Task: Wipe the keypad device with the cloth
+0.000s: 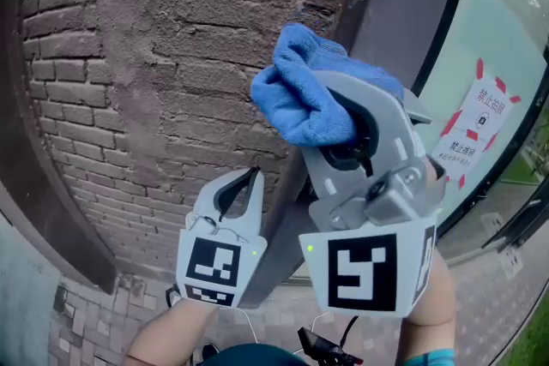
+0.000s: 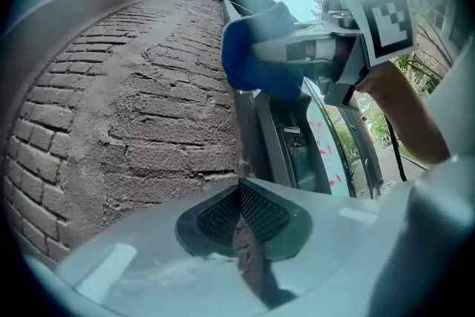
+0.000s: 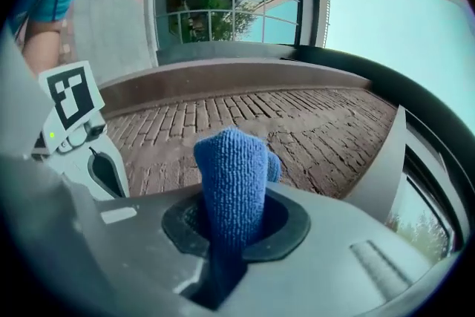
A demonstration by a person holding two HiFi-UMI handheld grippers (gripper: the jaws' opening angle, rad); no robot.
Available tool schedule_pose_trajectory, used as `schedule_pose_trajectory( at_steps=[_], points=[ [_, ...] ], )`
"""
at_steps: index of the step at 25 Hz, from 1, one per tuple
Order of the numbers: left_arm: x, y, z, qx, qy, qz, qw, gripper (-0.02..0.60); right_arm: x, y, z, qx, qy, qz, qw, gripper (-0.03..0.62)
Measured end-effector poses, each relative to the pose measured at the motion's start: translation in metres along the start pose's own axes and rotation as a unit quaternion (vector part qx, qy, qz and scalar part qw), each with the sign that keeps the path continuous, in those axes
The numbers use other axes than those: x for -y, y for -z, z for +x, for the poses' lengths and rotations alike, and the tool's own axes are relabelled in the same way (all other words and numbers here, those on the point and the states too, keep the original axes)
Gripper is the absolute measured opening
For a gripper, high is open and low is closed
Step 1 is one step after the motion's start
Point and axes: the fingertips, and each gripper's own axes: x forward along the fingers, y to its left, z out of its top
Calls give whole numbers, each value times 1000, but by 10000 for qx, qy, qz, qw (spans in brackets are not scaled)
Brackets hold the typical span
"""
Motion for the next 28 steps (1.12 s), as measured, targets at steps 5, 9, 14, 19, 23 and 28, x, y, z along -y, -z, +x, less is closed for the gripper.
schedule_pose_trajectory(
  at_steps=[5,9,14,19,23,28],
  points=[
    [3,28,-2,-251,49,-104,9996,-8,-58,42,6,-519,-556,406,9963,44],
    [11,39,-2,-385,97,-55,9992,-6,-114,86,3,-860,-1285,1321,9791,45],
    [20,65,-3,-722,169,-27,9972,-6,-175,107,-12,-992,-1837,1948,9584,44],
    [13,55,-7,-586,19,43,9983,-6,-135,92,-20,-571,-1491,2162,9632,44],
    [12,4,-1,-151,-27,344,9993,-6,-37,68,-29,132,-276,2063,9780,46],
    [14,-40,11,229,-25,558,9982,-6,-2,90,-32,-95,362,2575,9656,46]
  ],
)
